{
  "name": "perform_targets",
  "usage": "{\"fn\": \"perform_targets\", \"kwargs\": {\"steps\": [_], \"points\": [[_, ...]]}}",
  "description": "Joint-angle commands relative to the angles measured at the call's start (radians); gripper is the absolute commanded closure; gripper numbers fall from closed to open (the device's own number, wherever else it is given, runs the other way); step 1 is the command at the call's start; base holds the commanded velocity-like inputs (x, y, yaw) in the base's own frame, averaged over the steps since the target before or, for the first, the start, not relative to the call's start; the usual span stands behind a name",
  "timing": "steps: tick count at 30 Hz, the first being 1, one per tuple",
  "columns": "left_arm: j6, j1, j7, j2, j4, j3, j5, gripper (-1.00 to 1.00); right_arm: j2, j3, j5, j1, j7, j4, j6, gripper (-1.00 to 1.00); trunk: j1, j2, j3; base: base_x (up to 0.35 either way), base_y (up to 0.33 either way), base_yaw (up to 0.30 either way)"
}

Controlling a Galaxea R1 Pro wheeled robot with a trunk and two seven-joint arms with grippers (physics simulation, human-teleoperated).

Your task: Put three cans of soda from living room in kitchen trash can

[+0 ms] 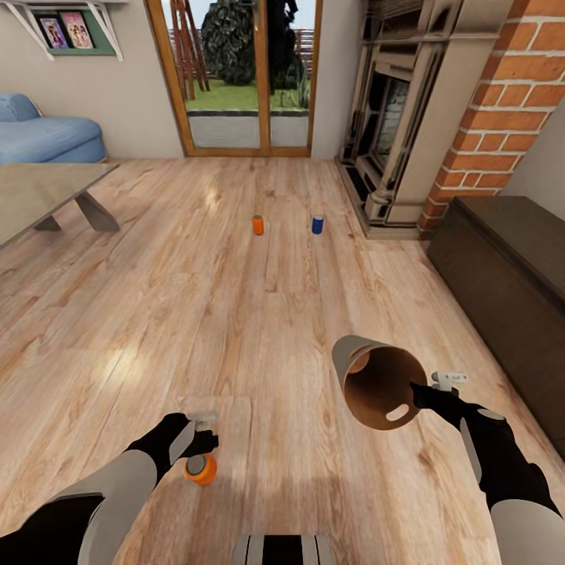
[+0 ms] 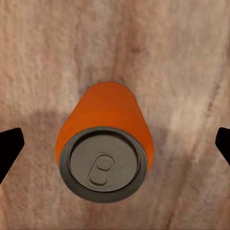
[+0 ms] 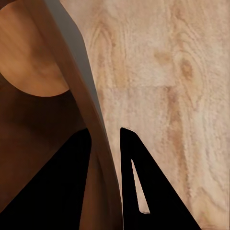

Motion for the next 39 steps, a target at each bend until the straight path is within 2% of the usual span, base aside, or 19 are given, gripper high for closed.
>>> {"fn": "perform_targets", "kwargs": {"steps": [1, 12, 27, 31, 35, 39], "points": [[0.0, 0.0, 0.0, 0.0, 0.0, 0.0, 0.0, -1.0, 0.0, 0.0, -0.016, -0.001, 0.004, -0.002, 0.002, 1.0, 0.0, 0.0, 0.0, 0.0, 0.0, 0.0], [-0.001, 0.0, 0.0, 0.0, -0.001, 0.0, 0.001, -1.0, 0.001, 0.001, -0.016, -0.001, 0.003, -0.001, 0.003, 1.0, 0.0, 0.0, 0.0, 0.0, 0.0, 0.0], [-0.003, 0.0, 0.0, 0.0, -0.001, 0.0, 0.002, -1.0, 0.001, 0.001, -0.016, -0.001, 0.004, -0.001, 0.002, 1.0, 0.007, -0.004, -0.058, 0.0, 0.0, 0.0], [-0.003, 0.0, 0.0, 0.0, -0.001, 0.0, 0.003, -1.0, 0.001, 0.001, -0.017, -0.001, 0.004, -0.001, 0.003, 1.0, 0.007, -0.004, -0.058, 0.0, 0.0, 0.0], [-0.003, 0.0, 0.0, 0.0, -0.001, 0.0, 0.003, -1.0, 0.001, 0.001, -0.017, -0.001, 0.004, -0.001, 0.003, 1.0, 0.008, -0.005, -0.073, 0.0, 0.0, 0.0], [-0.003, 0.0, 0.0, 0.0, -0.002, 0.0, 0.003, -1.0, 0.001, 0.001, -0.017, -0.001, 0.004, -0.001, 0.003, 1.0, 0.008, -0.005, -0.073, 0.0, 0.0, 0.0]]}}
